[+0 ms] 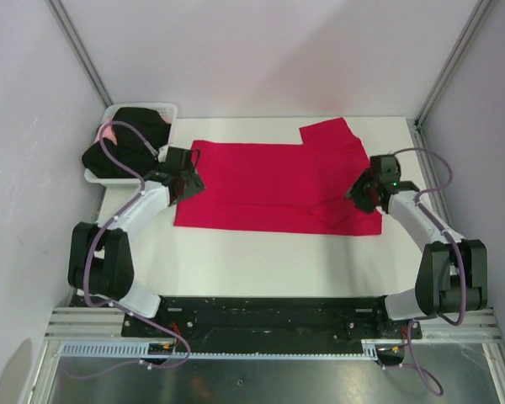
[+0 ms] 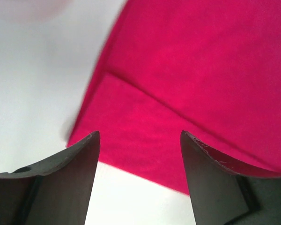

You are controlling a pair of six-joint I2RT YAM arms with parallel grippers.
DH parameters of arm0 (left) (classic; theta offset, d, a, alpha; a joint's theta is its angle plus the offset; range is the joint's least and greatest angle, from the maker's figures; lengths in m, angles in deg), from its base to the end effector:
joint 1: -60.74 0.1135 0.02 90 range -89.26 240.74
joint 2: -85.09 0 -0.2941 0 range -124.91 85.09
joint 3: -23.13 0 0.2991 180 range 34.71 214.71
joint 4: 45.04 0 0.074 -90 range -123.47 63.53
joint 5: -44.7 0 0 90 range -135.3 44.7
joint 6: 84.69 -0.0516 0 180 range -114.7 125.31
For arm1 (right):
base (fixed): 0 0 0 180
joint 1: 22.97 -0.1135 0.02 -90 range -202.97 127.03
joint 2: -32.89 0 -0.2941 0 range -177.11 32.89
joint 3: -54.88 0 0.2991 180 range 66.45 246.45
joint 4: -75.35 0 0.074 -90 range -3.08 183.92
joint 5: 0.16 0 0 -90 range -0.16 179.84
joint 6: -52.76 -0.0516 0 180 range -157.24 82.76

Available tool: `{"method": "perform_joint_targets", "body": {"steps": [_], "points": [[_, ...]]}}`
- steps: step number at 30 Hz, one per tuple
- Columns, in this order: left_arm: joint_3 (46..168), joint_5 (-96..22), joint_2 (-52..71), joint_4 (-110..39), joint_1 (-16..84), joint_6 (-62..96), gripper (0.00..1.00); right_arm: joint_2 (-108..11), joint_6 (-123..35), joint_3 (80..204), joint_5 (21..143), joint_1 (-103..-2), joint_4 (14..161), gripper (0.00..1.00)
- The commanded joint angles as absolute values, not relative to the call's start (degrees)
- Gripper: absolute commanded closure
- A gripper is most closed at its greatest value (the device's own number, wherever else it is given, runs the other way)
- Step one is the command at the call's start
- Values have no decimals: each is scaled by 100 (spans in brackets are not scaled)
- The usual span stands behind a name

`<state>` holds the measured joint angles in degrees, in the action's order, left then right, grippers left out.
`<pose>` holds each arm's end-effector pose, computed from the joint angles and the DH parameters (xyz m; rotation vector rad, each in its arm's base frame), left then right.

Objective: Fold and stack the t-shirts
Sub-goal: Fold the flattened tshirt in 1/3 of the way

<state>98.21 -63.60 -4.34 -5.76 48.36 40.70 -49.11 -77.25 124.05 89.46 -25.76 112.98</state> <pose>0.3744 -0.0656 0.2344 -0.6127 2.3632 0.0348 0.3502 0.0174 0.2415 0.7889 2.3522 0.3330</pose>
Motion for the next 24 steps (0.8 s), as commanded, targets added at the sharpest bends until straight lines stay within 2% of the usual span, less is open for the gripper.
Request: {"method": "perform_joint_targets", "body": {"steps": [1,8,21,24], "points": [[9203,-5797,-109,-877,4564,4477,27,-4871,-7810,11827,9110,-3131,11213,54],[8805,-5657,-30,-1004,4475,4561,29,-5411,-8019,11679,9226,-3631,10979,56],[8730,-5666,168,-1001,4479,4495,30,-5771,-8276,11622,9507,-3966,10943,58],[8731,-5664,180,-1001,4482,4490,30,-5845,-8303,11627,9484,-3975,10809,61]]}}
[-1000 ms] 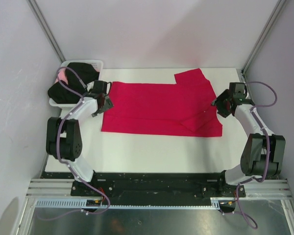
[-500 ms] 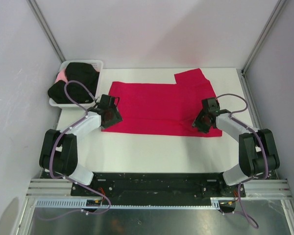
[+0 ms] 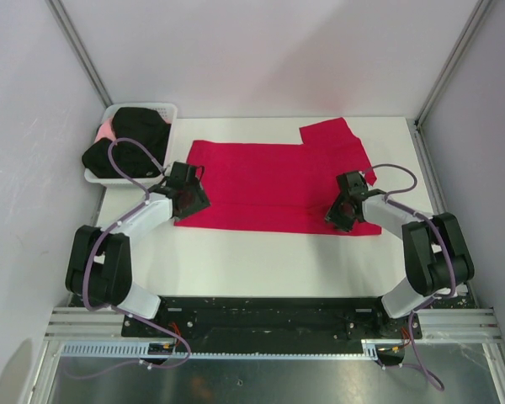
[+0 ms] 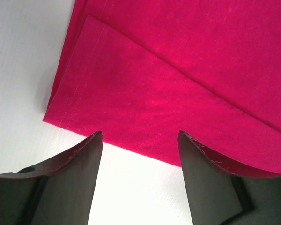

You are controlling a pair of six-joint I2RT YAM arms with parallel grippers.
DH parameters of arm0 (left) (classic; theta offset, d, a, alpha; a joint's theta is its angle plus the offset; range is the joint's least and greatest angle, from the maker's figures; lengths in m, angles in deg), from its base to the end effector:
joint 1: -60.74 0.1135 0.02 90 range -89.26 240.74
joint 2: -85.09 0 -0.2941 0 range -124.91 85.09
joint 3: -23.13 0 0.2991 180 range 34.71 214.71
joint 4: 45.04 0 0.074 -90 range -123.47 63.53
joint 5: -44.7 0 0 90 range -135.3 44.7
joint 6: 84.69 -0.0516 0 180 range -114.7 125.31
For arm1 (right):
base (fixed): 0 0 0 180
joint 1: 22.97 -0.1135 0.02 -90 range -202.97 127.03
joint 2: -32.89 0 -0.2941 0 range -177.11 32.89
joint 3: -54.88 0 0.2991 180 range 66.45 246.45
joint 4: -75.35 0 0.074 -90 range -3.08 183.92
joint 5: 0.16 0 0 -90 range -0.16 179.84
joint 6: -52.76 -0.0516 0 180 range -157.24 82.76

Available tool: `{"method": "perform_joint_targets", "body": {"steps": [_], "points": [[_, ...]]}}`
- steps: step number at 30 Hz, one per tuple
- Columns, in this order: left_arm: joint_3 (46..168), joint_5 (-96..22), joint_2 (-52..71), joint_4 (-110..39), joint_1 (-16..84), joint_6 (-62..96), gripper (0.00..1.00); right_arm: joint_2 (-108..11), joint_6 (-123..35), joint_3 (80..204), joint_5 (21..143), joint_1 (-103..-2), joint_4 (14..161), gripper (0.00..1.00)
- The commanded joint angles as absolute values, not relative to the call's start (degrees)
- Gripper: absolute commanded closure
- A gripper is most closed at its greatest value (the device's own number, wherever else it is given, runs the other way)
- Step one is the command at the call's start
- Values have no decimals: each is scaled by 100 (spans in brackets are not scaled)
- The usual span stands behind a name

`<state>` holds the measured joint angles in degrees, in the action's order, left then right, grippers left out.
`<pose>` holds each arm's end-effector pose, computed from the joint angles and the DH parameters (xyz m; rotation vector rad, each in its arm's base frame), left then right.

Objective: Fold and stack the t-shirts
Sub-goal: Fold the flattened tshirt in 1/3 of the way

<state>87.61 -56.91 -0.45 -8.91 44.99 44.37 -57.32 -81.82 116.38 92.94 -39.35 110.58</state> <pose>0.3336 -0.0833 0.1946 -0.5878 2.4731 -0.1150 0.3256 0.0928 0.1512 0.6770 2.6255 0.2550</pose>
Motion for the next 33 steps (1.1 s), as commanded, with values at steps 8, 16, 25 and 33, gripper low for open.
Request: {"method": "perform_joint_targets", "body": {"steps": [8,16,25,33], "points": [[8769,-5661,262,-1006,4483,4472,31,-5987,-8237,11989,9639,-3998,10802,87],[8762,-5607,311,-1008,4483,4440,32,-6680,-7744,13209,10004,-4163,10972,100],[8716,-5542,471,-993,4487,4287,32,-8090,-6952,14838,10288,-4432,11106,100],[8639,-5518,480,-998,4491,4260,32,-8717,-6415,15714,10628,-4653,11454,87]]}}
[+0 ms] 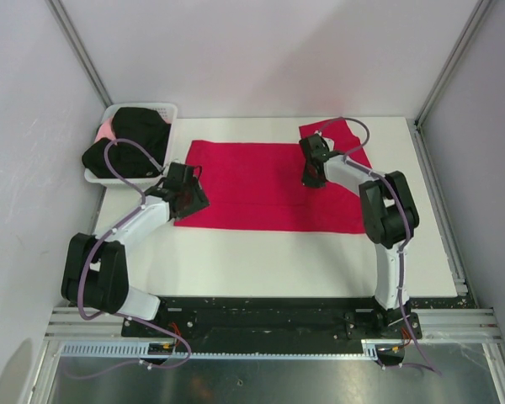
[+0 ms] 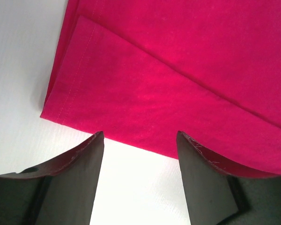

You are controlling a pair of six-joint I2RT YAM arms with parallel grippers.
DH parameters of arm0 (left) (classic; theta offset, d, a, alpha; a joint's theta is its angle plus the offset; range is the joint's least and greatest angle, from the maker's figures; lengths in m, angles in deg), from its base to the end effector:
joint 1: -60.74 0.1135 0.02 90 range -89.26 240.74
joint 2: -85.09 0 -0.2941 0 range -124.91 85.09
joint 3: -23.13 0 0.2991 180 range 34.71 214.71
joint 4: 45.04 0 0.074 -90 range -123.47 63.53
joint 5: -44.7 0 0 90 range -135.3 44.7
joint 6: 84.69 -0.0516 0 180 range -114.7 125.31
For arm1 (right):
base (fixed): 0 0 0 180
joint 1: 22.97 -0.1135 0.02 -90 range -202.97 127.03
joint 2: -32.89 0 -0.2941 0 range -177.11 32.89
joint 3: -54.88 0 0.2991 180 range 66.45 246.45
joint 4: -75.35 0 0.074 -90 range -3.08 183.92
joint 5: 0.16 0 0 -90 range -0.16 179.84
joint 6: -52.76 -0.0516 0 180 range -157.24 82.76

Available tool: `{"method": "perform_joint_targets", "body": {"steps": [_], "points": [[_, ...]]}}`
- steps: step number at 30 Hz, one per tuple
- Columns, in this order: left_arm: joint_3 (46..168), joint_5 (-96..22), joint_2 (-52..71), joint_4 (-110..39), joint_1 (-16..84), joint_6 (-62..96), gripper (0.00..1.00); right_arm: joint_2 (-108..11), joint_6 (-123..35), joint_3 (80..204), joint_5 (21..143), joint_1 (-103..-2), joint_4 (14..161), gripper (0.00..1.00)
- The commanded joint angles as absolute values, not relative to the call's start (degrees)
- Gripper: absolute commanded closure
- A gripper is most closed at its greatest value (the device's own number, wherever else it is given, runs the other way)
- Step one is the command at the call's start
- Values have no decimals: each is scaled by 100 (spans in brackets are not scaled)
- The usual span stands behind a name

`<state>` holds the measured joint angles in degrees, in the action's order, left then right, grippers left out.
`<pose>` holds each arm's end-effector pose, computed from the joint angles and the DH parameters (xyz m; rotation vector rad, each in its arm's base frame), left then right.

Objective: Fold and stack the t-shirts
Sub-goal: Fold the flattened tshirt in 1/3 of the way

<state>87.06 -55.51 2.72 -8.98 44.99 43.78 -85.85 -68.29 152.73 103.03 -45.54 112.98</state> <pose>0.3270 -0.0827 0.2088 -0.5641 2.4437 -0.1663 0.4715 0.1832 0.1588 0.2714 2.5372 0.0610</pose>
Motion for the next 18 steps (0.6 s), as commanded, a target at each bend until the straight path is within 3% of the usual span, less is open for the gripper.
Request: {"method": "perform_joint_targets", "body": {"steps": [1,4,9,15,18], "points": [[8630,-5521,482,-999,4491,4267,32,-8713,-6384,15750,10632,-4661,11471,82],[8625,-5503,461,-993,4496,4299,30,-8566,-6317,15765,10616,-4669,11474,64],[8711,-5397,367,-1006,4601,4380,29,-8041,-6277,15767,10556,-4636,11568,46],[8760,-5140,166,-1005,5011,4553,29,-7128,-6836,15113,10218,-4244,11818,45],[8809,-5063,46,-1015,5181,4586,30,-6566,-7127,14368,10053,-3970,11828,50]]}}
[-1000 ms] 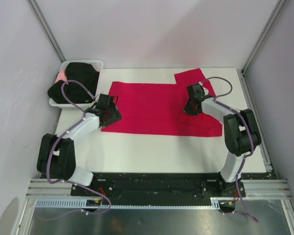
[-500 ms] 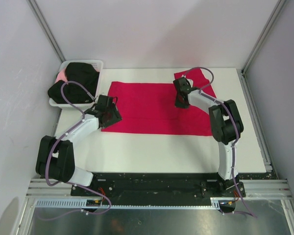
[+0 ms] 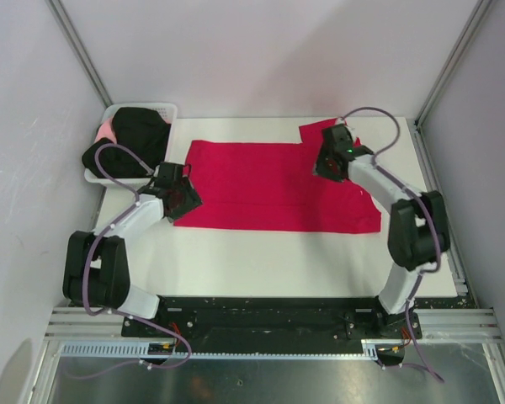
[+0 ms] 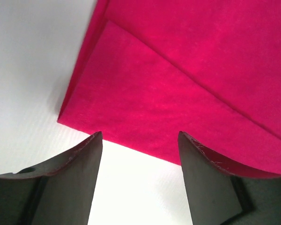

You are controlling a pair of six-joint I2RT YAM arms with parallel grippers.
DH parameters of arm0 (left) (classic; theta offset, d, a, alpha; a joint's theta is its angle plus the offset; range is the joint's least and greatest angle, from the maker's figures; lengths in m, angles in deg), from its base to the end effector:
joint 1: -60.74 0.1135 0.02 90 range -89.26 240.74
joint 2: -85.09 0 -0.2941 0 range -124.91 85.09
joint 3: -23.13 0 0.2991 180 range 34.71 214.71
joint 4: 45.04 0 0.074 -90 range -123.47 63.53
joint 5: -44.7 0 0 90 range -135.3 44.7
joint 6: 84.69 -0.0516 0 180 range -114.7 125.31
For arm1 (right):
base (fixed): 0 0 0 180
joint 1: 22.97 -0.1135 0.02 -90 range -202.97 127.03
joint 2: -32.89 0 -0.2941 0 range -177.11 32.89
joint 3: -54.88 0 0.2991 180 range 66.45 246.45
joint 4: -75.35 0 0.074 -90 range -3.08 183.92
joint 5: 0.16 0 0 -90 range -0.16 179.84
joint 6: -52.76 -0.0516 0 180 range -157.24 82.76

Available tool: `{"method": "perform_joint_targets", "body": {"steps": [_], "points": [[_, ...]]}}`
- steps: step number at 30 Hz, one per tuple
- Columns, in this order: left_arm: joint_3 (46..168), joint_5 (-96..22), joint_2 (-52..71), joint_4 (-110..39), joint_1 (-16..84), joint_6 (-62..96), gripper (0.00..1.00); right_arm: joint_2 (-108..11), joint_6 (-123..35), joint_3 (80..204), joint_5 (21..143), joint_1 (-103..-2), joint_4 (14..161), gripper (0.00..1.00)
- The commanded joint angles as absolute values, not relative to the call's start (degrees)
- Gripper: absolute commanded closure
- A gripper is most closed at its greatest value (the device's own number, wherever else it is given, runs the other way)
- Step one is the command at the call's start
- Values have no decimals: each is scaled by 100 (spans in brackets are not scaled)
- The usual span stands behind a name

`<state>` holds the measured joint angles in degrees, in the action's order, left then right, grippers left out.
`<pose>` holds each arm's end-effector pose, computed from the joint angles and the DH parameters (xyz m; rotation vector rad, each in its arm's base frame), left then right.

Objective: Fold and stack the t-shirts
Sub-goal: Fold the flattened tshirt in 1/3 of the way

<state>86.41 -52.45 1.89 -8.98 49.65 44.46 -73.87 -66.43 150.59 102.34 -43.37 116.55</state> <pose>0.3314 -0.0584 0.1999 -0.6646 2.4588 -0.1867 0.4486 0.1549 0.2394 0.2797 2.4397 0.1079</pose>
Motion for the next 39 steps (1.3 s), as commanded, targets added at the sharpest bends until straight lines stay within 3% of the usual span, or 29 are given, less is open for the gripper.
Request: {"method": "perform_joint_targets", "body": {"steps": [1,14,26,39], "points": [[8829,-5086,15,-1012,5223,4593,30,-6358,-7205,14101,9993,-3867,11825,52],[8751,-5394,-647,-1166,5340,4781,39,-4809,-7652,11641,9342,-2632,11205,59],[8166,-5960,-649,-1163,5344,5102,40,-5069,-7984,10655,9392,-1981,10877,59],[7167,-6060,292,-985,5342,5435,40,-4325,-8621,10232,9742,-1480,12126,60]]}}
